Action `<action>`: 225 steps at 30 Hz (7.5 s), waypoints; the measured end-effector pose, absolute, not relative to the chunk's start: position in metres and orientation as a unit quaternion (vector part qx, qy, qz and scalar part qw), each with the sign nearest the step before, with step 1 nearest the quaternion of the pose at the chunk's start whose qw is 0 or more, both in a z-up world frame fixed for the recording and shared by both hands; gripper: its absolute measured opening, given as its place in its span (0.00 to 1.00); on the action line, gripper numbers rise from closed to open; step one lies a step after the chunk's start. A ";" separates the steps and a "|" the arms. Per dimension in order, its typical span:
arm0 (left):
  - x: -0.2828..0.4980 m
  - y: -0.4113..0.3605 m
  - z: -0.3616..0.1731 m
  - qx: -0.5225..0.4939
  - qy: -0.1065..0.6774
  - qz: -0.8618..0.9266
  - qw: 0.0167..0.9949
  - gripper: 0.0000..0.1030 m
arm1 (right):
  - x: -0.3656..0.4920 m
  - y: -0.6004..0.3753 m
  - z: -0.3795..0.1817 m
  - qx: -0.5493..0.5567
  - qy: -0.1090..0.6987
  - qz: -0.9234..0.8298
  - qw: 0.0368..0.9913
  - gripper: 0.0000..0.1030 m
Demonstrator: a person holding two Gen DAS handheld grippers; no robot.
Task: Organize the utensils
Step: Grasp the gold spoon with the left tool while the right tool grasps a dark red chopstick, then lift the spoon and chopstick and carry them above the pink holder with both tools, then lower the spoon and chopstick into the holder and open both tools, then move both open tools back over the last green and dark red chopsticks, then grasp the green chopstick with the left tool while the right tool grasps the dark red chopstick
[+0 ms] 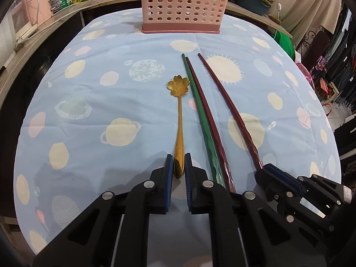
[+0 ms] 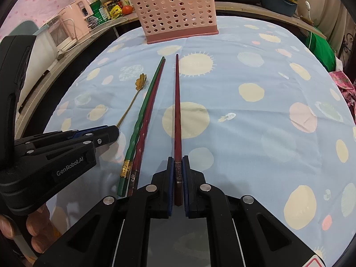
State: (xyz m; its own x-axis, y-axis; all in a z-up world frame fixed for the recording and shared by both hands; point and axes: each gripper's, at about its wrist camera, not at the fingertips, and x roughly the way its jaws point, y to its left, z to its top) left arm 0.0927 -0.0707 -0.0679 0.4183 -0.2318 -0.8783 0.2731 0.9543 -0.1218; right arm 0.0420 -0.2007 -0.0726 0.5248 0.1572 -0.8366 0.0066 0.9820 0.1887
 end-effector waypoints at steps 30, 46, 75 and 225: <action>0.115 -0.028 0.036 -0.054 0.441 -0.142 0.884 0.01 | 0.067 -0.225 0.046 0.123 0.362 0.050 0.923 0.06; 0.163 -0.026 0.107 -0.075 0.383 -0.152 0.908 0.01 | 0.112 -0.244 0.107 0.125 0.293 0.044 0.947 0.06; 0.302 -0.063 0.174 -0.080 0.327 -0.152 0.929 0.01 | 0.275 -0.277 0.194 0.183 0.178 0.021 0.967 0.06; 0.062 -0.069 -0.057 0.016 0.540 -0.181 0.822 0.07 | 0.017 -0.207 -0.061 0.115 0.470 0.038 0.875 0.07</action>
State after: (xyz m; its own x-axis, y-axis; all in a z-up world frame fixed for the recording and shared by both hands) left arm 0.0620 -0.0690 -0.0568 0.3519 -0.2805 -0.8930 0.3141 0.9341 -0.1696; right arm 0.0175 -0.2067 -0.0612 0.5561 0.1742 -0.8127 0.0417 0.9707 0.2366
